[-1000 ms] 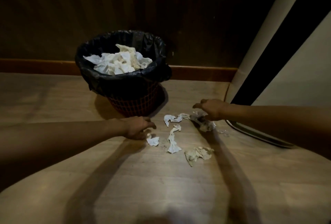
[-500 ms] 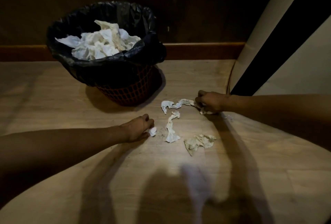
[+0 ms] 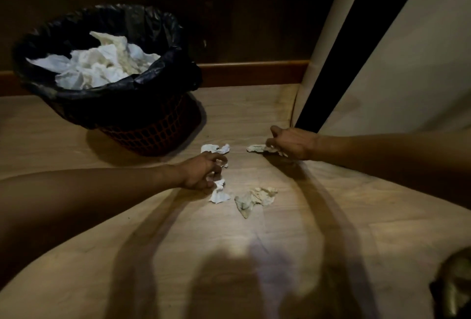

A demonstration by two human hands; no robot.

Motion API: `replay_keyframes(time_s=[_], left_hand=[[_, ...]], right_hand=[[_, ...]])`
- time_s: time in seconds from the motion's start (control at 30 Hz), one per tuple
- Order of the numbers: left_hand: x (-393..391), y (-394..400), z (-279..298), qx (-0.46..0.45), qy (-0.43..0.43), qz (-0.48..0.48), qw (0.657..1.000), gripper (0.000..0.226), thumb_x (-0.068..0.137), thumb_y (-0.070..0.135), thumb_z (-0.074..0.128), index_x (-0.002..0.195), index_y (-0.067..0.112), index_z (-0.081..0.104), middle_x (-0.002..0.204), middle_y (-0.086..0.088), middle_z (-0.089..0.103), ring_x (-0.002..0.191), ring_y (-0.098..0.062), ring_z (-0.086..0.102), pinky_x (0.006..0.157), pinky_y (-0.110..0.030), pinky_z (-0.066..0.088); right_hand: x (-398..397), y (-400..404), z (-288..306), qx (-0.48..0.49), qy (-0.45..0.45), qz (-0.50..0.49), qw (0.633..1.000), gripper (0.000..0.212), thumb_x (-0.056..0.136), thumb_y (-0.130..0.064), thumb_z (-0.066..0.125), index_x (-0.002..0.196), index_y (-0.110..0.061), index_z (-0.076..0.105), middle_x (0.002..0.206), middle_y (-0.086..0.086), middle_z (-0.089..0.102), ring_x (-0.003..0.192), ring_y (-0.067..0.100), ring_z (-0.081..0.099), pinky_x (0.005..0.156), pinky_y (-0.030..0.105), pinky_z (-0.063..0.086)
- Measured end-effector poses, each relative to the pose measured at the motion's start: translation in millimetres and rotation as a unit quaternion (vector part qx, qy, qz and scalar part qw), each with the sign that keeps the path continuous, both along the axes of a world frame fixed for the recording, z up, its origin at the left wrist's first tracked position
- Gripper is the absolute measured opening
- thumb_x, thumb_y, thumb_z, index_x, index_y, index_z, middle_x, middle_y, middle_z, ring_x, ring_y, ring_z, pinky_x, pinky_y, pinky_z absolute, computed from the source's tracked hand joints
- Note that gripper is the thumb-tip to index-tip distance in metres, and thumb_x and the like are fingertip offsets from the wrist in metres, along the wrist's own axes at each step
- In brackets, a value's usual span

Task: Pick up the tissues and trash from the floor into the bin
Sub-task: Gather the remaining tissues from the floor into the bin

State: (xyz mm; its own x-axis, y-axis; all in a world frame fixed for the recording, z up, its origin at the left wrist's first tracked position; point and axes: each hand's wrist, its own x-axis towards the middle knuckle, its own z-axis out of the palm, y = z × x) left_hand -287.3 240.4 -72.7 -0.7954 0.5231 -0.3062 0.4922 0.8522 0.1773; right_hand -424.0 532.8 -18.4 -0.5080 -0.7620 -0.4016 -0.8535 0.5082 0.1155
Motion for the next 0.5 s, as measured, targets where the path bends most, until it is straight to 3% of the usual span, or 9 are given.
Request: replay_keyframes(time_s=[0.13, 0.27, 0.43, 0.5], left_hand=[[8.7, 15.0, -1.3, -0.004, -0.057, 0.012, 0.998, 0.024, 0.085, 0.026, 0.067, 0.102, 0.01, 0.067, 0.148, -0.015, 0.041, 0.138, -0.03, 0.04, 0.109, -0.033, 0.038], [20.4, 18.2, -12.9, 0.037, -0.018, 0.038, 0.998, 0.013, 0.087, 0.02, 0.062, 0.098, 0.013, 0.064, 0.13, -0.01, 0.052, 0.115, -0.027, 0.056, 0.092, -0.03, 0.048], [23.6, 22.4, -3.8, -0.021, -0.023, 0.052, 0.998, 0.026, 0.085, 0.016, 0.061, 0.109, 0.016, 0.054, 0.111, -0.006, 0.064, 0.097, -0.028, 0.064, 0.078, -0.037, 0.052], [17.6, 17.3, -4.1, -0.015, 0.011, 0.04, 0.999, 0.036, 0.084, 0.016, 0.06, 0.118, 0.017, 0.048, 0.111, -0.006, 0.066, 0.097, -0.03, 0.065, 0.077, -0.037, 0.053]], right_hand=[[12.1, 24.5, -9.6, 0.033, -0.029, -0.032, 0.999, 0.035, 0.09, -0.027, 0.059, 0.124, -0.017, 0.055, 0.118, 0.012, 0.042, 0.069, 0.025, 0.051, 0.07, 0.037, 0.053], [24.4, 40.0, -21.6, 0.043, -0.073, -0.031, 0.996, 0.056, 0.088, -0.047, 0.062, 0.13, -0.015, 0.046, 0.126, 0.011, 0.039, 0.089, 0.03, 0.059, 0.075, 0.036, 0.052], [32.4, 29.8, -24.1, 0.06, -0.087, -0.01, 0.994, 0.024, 0.092, -0.029, 0.056, 0.111, -0.015, 0.053, 0.119, 0.011, 0.044, 0.077, 0.027, 0.053, 0.073, 0.038, 0.049], [32.0, 20.9, -23.1, 0.034, -0.106, -0.001, 0.994, 0.021, 0.094, -0.027, 0.053, 0.111, -0.014, 0.054, 0.118, 0.011, 0.049, 0.084, 0.028, 0.056, 0.076, 0.036, 0.046]])
